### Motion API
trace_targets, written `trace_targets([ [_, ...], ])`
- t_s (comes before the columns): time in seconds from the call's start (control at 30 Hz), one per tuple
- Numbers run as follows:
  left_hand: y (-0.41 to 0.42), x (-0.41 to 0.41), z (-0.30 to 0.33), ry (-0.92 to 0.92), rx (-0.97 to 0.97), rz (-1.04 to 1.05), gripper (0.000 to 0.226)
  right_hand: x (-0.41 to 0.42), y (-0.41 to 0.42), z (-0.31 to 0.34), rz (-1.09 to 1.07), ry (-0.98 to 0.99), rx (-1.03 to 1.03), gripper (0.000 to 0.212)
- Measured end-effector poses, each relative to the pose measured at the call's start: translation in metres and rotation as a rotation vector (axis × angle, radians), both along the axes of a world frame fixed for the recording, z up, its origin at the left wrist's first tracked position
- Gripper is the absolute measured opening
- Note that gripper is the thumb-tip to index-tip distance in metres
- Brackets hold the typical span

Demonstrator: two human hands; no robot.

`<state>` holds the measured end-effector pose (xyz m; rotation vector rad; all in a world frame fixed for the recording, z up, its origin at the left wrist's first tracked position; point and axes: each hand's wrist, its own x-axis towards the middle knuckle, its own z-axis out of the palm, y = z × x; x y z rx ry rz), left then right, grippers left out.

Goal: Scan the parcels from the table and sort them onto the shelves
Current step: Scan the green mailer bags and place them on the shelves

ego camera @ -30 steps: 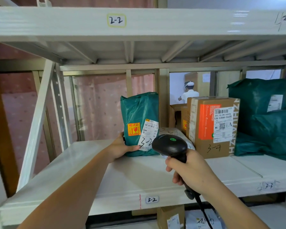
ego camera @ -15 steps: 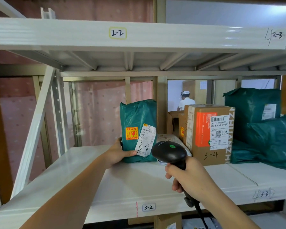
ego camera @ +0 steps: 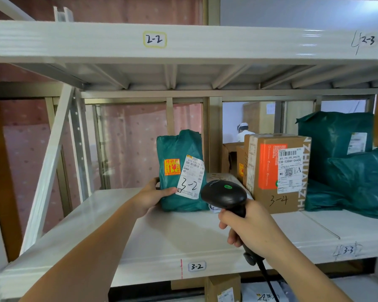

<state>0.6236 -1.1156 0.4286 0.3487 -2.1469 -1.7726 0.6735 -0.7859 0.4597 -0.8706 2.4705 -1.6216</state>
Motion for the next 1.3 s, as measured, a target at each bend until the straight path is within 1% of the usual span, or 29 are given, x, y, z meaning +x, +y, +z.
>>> trace_targets([
  [0.07,-0.001,0.001,0.001,-0.022,0.008,0.007,0.082,0.001,0.000,0.000,0.000,0.000,0.001,0.015],
  [0.13,0.003,0.003,0.004,-0.042,-0.013,0.019,0.066,0.003,-0.001,0.000,0.000,-0.001,0.007,0.015],
  [0.2,0.010,0.002,0.007,-0.069,-0.029,0.087,0.048,0.006,-0.001,0.001,-0.001,0.003,0.009,0.016],
  [0.23,0.013,0.002,0.009,-0.088,-0.019,0.132,0.044,0.007,0.000,0.001,-0.003,0.005,0.011,0.016],
  [0.33,0.021,-0.003,0.011,-0.155,0.021,0.198,0.045,0.009,0.004,0.002,-0.020,0.000,0.006,0.015],
  [0.47,0.026,-0.011,0.013,-0.201,0.044,0.211,0.046,0.012,0.013,0.001,-0.046,-0.006,-0.003,0.015],
  [0.53,0.028,-0.014,0.013,-0.199,0.036,0.249,0.041,0.012,0.021,0.001,-0.061,-0.015,-0.014,0.015],
  [0.6,0.031,-0.010,0.015,-0.136,0.005,0.334,0.030,0.011,0.029,0.000,-0.078,-0.019,-0.018,0.016],
  [0.63,0.032,-0.008,0.017,-0.086,-0.037,0.401,0.029,0.012,0.034,-0.001,-0.083,-0.017,-0.019,0.018],
  [0.67,0.033,-0.005,0.020,-0.031,-0.109,0.480,0.032,0.012,0.039,-0.001,-0.086,-0.014,-0.024,0.019],
  [0.7,0.038,0.000,0.023,0.009,-0.216,0.558,0.042,0.012,0.045,-0.002,-0.088,-0.013,-0.033,0.018],
  [0.73,0.047,0.004,0.027,0.052,-0.316,0.607,0.047,0.012,0.051,-0.002,-0.090,-0.014,-0.043,0.017],
  [0.77,0.063,0.010,0.033,0.123,-0.387,0.608,0.045,0.012,0.058,-0.002,-0.094,-0.014,-0.049,0.017],
  [0.83,0.099,0.015,0.043,0.241,-0.489,0.507,0.031,0.010,0.074,-0.002,-0.100,-0.009,-0.046,0.017],
  [0.87,0.121,0.017,0.048,0.269,-0.539,0.436,0.025,0.009,0.083,-0.002,-0.101,-0.008,-0.048,0.017],
  [1.0,0.206,0.014,0.055,0.247,-0.758,0.108,0.012,0.004,0.130,-0.005,-0.120,-0.016,-0.059,0.015],
  [1.03,0.228,0.011,0.054,0.224,-0.807,0.030,0.012,0.002,0.144,-0.005,-0.125,-0.024,-0.063,0.015],
  [1.1,0.273,0.002,0.050,0.193,-0.892,-0.114,0.026,-0.001,0.176,-0.007,-0.139,-0.034,-0.070,0.014],
  [1.17,0.318,-0.011,0.044,0.178,-0.982,-0.211,0.036,-0.003,0.211,-0.008,-0.171,-0.040,-0.059,0.014],
  [1.23,0.363,-0.025,0.037,0.211,-1.045,-0.286,0.039,-0.004,0.249,-0.012,-0.223,-0.037,-0.046,0.015],
  [1.3,0.412,-0.041,0.029,0.238,-1.036,-0.384,0.038,-0.004,0.290,-0.017,-0.295,-0.044,-0.052,0.013],
])
